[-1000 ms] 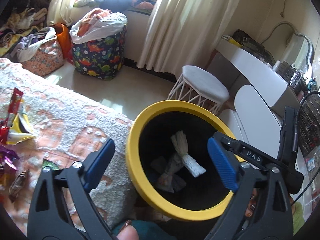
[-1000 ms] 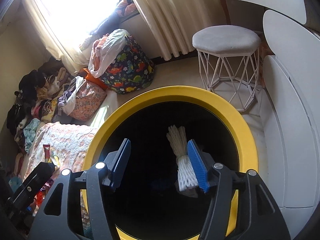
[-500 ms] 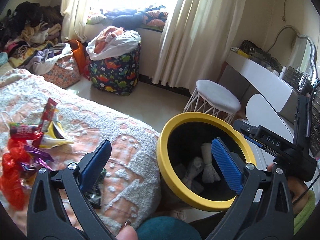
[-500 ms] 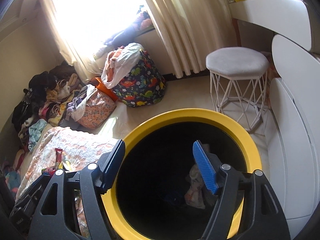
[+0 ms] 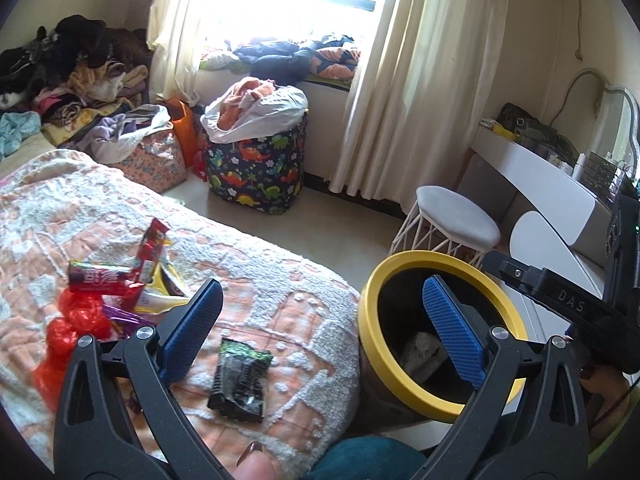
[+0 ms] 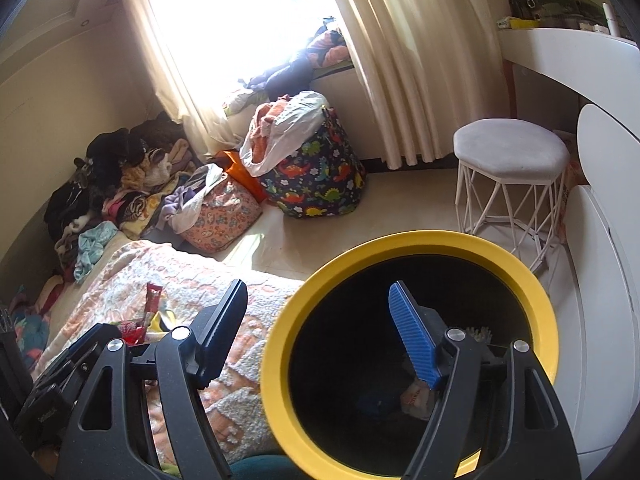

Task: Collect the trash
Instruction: 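Move both open tools back over the remaining trash on the bed, then grasp the red snack can with the left tool while the right tool grasps the green snack packet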

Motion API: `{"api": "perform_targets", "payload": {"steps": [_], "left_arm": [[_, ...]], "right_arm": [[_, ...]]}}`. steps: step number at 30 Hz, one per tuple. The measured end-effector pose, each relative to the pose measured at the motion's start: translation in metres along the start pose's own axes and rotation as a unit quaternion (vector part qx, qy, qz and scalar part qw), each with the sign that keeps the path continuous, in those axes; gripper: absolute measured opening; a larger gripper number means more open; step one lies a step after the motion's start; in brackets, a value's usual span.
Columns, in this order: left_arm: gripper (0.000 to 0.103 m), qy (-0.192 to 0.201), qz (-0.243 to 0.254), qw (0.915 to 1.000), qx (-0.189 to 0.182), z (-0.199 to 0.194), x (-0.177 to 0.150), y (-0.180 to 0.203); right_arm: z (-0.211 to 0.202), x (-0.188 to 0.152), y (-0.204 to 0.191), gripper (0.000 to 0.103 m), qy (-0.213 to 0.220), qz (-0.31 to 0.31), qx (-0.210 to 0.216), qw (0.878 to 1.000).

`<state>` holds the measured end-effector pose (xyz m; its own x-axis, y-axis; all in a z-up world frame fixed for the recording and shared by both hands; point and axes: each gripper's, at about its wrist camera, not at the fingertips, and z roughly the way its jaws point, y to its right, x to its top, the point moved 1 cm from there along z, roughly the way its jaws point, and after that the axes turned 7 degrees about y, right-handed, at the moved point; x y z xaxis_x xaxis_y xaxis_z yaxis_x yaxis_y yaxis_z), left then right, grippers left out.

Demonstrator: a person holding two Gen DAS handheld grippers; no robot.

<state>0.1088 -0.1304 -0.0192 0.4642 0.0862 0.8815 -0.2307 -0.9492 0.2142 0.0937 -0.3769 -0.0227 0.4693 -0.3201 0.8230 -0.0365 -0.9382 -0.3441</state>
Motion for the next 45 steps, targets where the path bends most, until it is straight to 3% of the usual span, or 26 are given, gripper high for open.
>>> {"api": "perform_targets", "payload": {"steps": [22, 34, 45], "left_arm": [[0.092, 0.047, -0.066, 0.9943, 0.070, -0.029, 0.016, -0.083], [0.092, 0.052, -0.112, 0.9871, 0.102, -0.038, 0.014, -0.136], [0.092, 0.041, -0.125, 0.9828, 0.130, -0.034, 0.007, -0.180]], "right_arm": [[0.001, -0.035, -0.094, 0.071, -0.027, -0.080, 0.061, 0.995], [0.014, -0.062, -0.131, 0.071, -0.063, -0.108, 0.072, 0.989], [0.036, -0.083, -0.164, 0.071, -0.097, -0.137, 0.067, 0.984]]}}
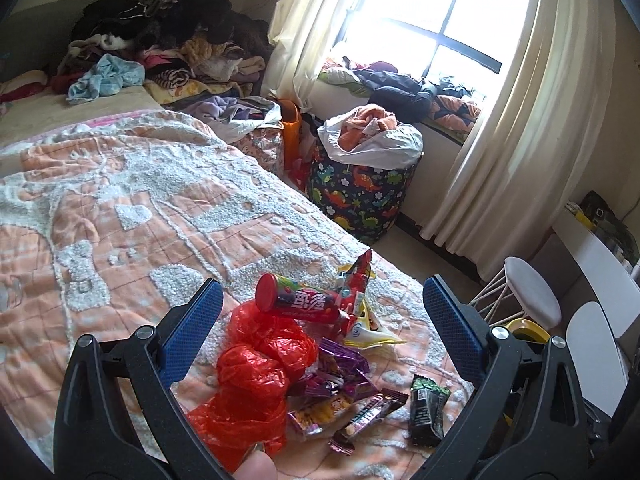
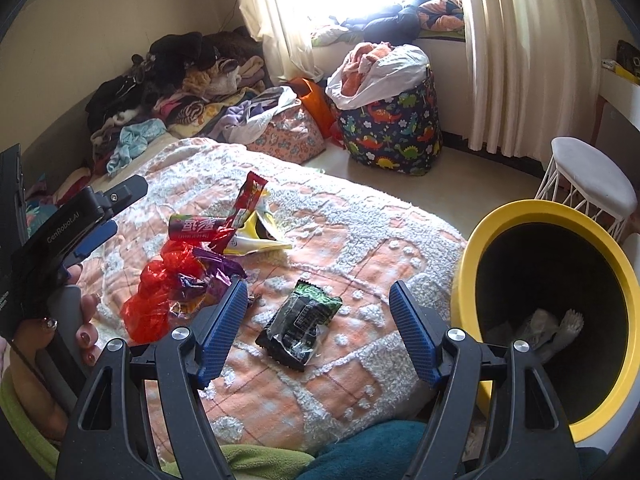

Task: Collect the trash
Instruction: 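Grasp the red snack can with the left tool while the right tool grasps the green snack packet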

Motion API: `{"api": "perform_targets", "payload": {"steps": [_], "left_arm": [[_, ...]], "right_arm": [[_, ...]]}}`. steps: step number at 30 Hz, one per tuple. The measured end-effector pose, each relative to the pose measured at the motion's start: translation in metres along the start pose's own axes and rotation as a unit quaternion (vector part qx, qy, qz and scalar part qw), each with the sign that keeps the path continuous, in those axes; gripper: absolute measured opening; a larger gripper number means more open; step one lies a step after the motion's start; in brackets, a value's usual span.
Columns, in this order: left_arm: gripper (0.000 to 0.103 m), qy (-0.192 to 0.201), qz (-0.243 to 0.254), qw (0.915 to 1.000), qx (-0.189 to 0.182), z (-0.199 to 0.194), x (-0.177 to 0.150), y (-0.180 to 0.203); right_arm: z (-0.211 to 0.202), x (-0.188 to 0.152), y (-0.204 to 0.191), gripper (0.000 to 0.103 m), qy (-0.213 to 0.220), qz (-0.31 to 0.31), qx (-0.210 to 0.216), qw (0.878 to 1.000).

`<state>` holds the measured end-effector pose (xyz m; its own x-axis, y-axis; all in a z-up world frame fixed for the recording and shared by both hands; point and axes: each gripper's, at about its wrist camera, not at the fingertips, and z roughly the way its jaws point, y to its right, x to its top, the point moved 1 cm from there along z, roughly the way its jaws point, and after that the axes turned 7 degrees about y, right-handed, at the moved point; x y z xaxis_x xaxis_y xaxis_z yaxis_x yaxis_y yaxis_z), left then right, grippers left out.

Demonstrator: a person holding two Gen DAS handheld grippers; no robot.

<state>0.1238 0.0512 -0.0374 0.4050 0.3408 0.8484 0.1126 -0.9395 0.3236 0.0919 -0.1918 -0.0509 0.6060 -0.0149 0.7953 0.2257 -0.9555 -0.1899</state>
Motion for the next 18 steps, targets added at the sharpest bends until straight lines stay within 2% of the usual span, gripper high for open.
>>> {"api": "perform_targets", "payload": {"steps": [7, 9, 18], "left_arm": [[0.092, -0.019, 0.005, 0.9998, 0.008, 0.021, 0.005, -0.026], [0.088, -0.032, 0.008, 0.9994, 0.006, 0.029, 0.006, -0.031], [0.079, -0.091, 0.071, 0.9922, -0.046, 0.067, 0.002, -0.030]], "right_arm": [[0.022, -0.002, -0.003, 0.071, -0.023, 0.005, -0.007, 1.000], [0.030, -0.004, -0.003, 0.071, -0.031, 0.012, -0.005, 0.999], [0.061, -0.011, 0.000, 0.071, -0.075, 0.038, -0.007, 0.996]]}}
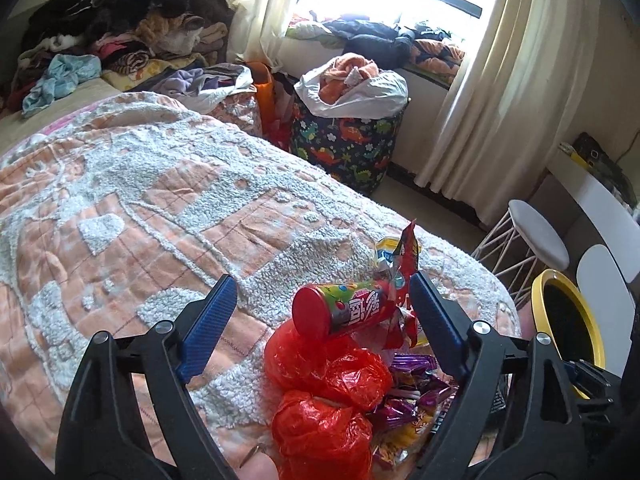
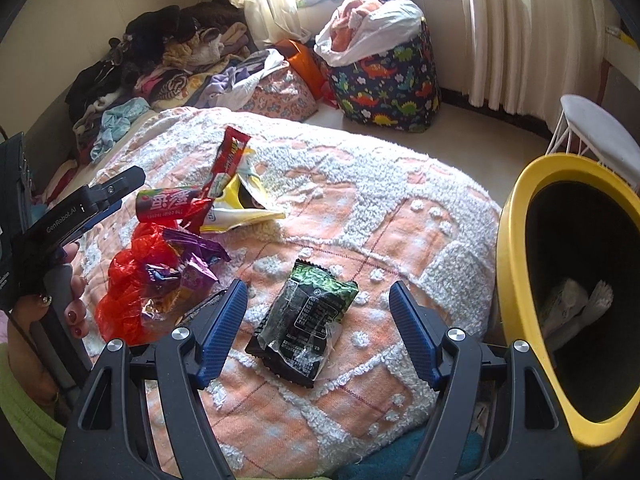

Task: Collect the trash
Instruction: 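Grasp the red snack can with the left tool while the right tool grasps the green snack packet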

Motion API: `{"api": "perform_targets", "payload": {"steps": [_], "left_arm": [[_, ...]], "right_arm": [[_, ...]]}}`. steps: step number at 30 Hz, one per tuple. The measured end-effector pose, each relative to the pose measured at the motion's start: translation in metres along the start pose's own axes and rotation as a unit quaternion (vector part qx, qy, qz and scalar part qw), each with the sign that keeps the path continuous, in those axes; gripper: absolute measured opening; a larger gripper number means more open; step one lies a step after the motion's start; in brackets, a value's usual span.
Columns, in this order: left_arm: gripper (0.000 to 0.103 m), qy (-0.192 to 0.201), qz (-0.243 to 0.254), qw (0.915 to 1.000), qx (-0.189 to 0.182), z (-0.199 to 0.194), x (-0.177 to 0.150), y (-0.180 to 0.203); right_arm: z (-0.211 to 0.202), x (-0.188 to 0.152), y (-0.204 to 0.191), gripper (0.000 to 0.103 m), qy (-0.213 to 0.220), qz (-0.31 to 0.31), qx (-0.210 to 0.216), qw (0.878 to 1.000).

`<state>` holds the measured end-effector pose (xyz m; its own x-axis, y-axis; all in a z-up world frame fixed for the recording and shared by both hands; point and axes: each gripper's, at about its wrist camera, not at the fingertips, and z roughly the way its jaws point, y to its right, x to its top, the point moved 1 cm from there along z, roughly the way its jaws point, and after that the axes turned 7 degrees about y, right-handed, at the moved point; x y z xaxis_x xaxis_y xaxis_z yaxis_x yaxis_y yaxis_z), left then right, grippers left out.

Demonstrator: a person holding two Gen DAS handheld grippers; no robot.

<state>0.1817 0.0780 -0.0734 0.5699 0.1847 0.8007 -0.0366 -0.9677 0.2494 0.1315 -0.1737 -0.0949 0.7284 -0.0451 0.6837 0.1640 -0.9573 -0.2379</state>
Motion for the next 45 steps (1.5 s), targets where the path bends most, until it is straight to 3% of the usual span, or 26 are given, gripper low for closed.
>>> {"api": "perform_targets", "payload": {"steps": [4, 8, 11, 16, 27, 29, 34, 45], "left_arm": [[0.077, -0.016, 0.009, 0.9998, -0.012, 0.011, 0.000, -0.002], [0.072, -0.035, 0.010, 0.9991, -0.019, 0.021, -0.002, -0.003], [0.071, -0.046, 0.013, 0.9985, -0.028, 0.026, -0.003, 0.000], [0.065, -0.050, 0.017, 0.9980, -0.035, 0.028, -0.004, 0.005], [0.044, -0.055, 0.034, 0.9974, -0.031, 0.030, -0.009, 0.024], [0.032, -0.056, 0.037, 0.9973, -0.030, 0.029, -0.011, 0.027], [0.022, -0.050, 0.052, 0.9970, -0.025, 0.021, -0.013, 0.038], [0.021, -0.002, 0.008, 0.9993, -0.037, -0.024, -0.002, 0.047]], "right_arm": [[0.015, -0.002, 0.001, 0.069, -0.030, 0.018, 0.014, 0.999], [0.030, -0.008, 0.000, 0.053, -0.062, 0.026, 0.018, 0.998], [0.030, -0.010, 0.000, 0.040, -0.064, 0.027, 0.021, 0.997], [0.025, -0.013, 0.006, 0.033, -0.054, 0.043, 0.028, 0.997], [0.010, -0.016, 0.017, 0.031, -0.036, 0.063, 0.039, 0.997], [0.006, -0.017, 0.019, 0.031, -0.033, 0.065, 0.043, 0.996], [-0.003, -0.019, 0.024, 0.031, -0.019, 0.072, 0.057, 0.996], [-0.027, -0.015, 0.021, 0.030, 0.023, 0.057, 0.095, 0.994]]}}
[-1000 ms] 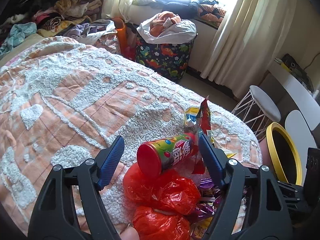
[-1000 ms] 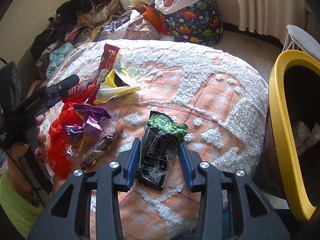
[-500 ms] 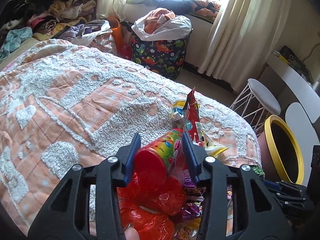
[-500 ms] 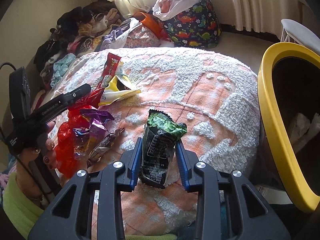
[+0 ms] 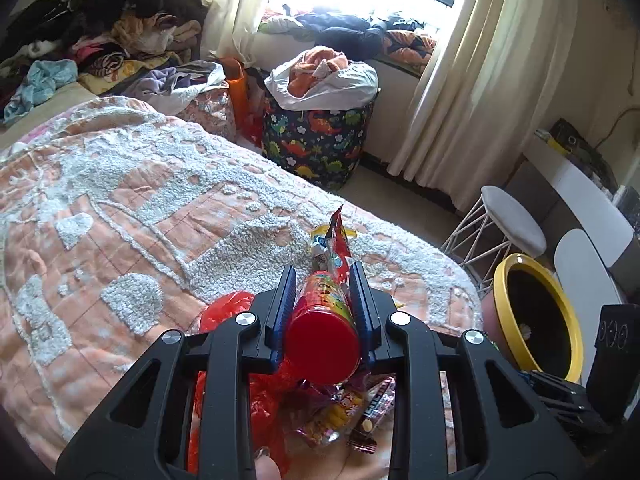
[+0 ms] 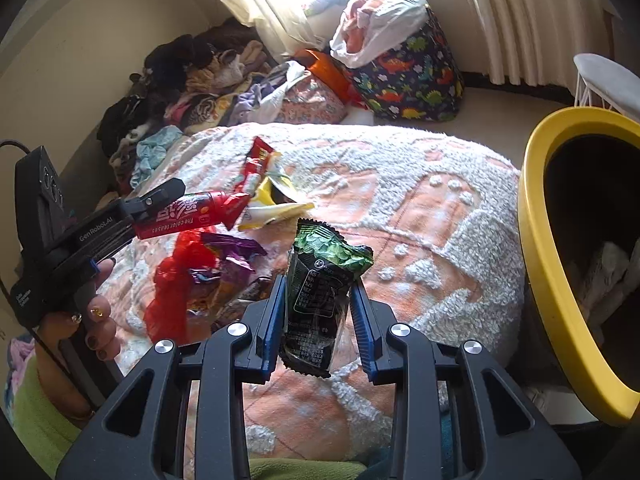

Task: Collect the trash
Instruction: 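Grasp the red snack can with the left tool while the right tool grasps the green snack packet, then carry the red can and green packet over the yellow-rimmed bin with both tools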

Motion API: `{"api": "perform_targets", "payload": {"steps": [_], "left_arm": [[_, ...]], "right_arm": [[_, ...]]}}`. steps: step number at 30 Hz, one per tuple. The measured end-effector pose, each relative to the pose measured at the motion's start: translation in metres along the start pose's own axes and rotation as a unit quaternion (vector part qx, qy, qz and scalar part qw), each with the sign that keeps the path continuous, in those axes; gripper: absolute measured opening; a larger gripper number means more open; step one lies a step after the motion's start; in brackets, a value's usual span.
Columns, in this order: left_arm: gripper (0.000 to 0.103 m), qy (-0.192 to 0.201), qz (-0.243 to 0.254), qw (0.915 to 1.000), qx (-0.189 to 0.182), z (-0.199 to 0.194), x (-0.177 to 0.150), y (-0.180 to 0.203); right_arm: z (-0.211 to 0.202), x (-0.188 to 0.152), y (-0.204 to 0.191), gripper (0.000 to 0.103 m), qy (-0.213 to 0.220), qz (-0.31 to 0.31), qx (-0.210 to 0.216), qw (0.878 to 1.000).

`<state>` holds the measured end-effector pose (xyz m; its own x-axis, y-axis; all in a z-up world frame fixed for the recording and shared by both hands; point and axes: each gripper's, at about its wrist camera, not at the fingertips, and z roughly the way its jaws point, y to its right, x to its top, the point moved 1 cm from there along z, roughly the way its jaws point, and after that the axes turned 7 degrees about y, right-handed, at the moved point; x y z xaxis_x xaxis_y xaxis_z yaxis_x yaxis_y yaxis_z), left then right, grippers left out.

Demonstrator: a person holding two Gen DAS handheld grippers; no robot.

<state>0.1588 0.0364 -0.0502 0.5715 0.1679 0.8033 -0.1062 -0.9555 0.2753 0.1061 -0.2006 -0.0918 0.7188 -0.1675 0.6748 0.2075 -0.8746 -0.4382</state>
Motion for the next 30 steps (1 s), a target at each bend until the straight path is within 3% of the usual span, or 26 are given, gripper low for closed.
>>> {"api": "perform_targets", "payload": {"steps": [6, 17, 30], "left_arm": [[0.021, 0.022, -0.018, 0.9994, -0.019, -0.020, 0.010, 0.010], [0.021, 0.037, -0.008, 0.9986, -0.035, -0.040, 0.012, 0.041], [0.021, 0.036, 0.010, 0.9973, -0.063, -0.043, 0.009, 0.081]], "right_arm": [[-0.011, 0.001, -0.010, 0.030, 0.015, -0.018, 0.009, 1.000], [-0.038, 0.004, -0.024, 0.030, 0.048, -0.059, 0.011, 0.997], [-0.073, 0.026, -0.004, 0.030, 0.090, -0.041, -0.002, 0.995]]}}
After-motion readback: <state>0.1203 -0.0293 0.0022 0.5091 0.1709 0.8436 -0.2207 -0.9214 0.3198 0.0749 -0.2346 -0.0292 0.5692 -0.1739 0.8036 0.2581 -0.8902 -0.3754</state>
